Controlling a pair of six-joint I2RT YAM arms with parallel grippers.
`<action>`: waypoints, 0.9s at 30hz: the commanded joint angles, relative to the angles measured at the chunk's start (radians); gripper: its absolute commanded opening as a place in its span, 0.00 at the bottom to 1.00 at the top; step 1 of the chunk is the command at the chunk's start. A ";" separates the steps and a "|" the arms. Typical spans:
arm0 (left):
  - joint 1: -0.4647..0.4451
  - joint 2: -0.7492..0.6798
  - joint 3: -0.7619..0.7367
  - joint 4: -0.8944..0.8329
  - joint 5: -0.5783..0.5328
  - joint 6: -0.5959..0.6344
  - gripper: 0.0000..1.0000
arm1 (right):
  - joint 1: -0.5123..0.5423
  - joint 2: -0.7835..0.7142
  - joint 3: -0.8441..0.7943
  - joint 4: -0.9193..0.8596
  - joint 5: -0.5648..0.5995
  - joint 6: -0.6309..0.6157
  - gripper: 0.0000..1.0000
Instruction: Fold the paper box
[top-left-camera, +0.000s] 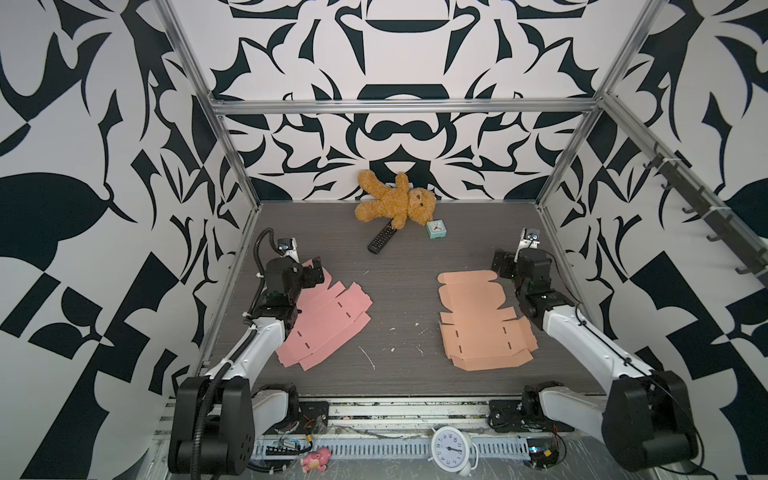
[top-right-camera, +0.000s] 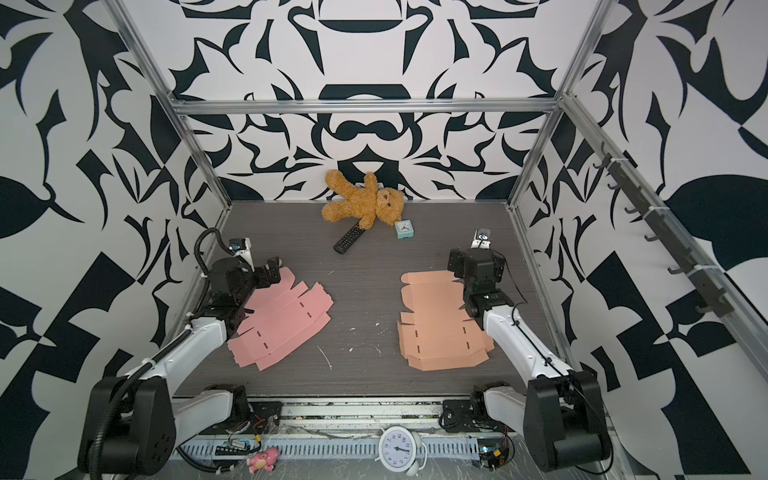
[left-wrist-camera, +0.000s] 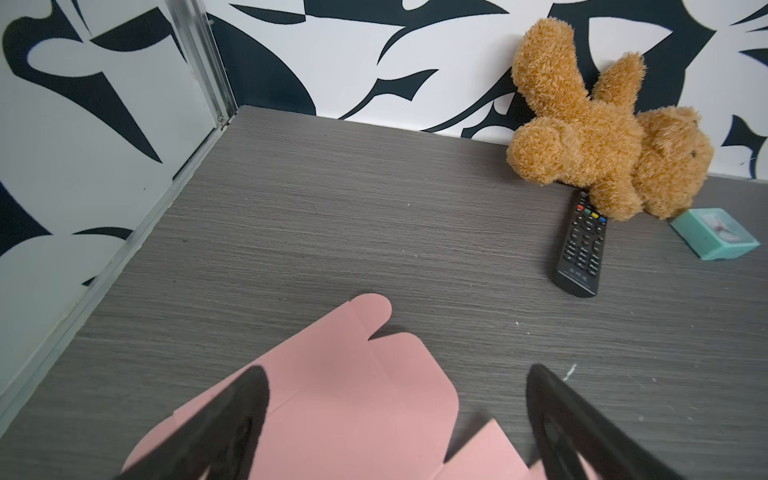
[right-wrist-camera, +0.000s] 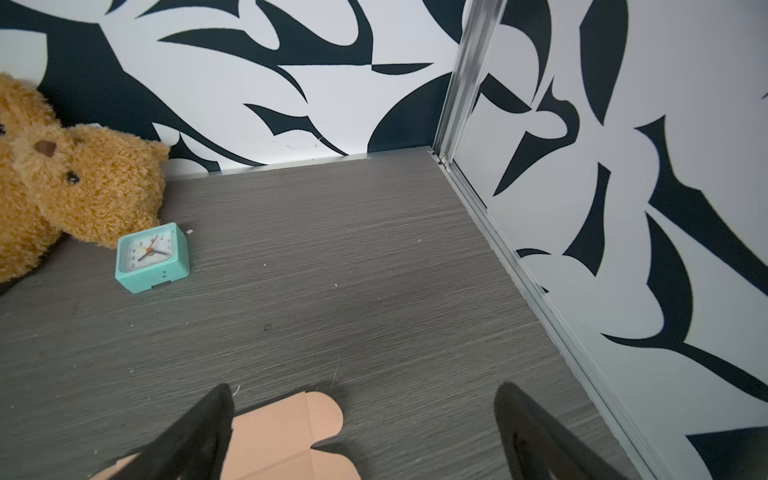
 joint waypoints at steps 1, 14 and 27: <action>-0.050 -0.033 0.088 -0.307 0.015 -0.163 0.99 | 0.011 0.009 0.112 -0.393 0.002 0.159 1.00; -0.195 -0.065 0.146 -0.476 0.334 -0.368 0.99 | 0.227 -0.027 0.173 -0.664 -0.197 0.295 1.00; -0.461 0.051 0.215 -0.486 0.456 -0.432 0.99 | 0.403 -0.065 0.184 -0.754 -0.235 0.345 1.00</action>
